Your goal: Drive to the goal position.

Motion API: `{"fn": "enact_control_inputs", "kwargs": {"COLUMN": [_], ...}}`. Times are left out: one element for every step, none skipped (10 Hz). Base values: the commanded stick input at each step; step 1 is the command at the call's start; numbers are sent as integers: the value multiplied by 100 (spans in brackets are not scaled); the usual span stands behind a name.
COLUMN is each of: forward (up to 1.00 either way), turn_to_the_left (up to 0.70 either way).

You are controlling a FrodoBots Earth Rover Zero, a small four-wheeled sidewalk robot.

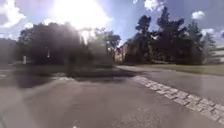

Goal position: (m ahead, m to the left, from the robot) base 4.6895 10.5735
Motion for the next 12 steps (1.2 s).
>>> {"fn": "enact_control_inputs", "kwargs": {"forward": [100,37,0,0,0,0,0,0,0,0,0,0], "turn_to_the_left": [40,78,100,100,100,100,100,100,100,100,100,100]}}
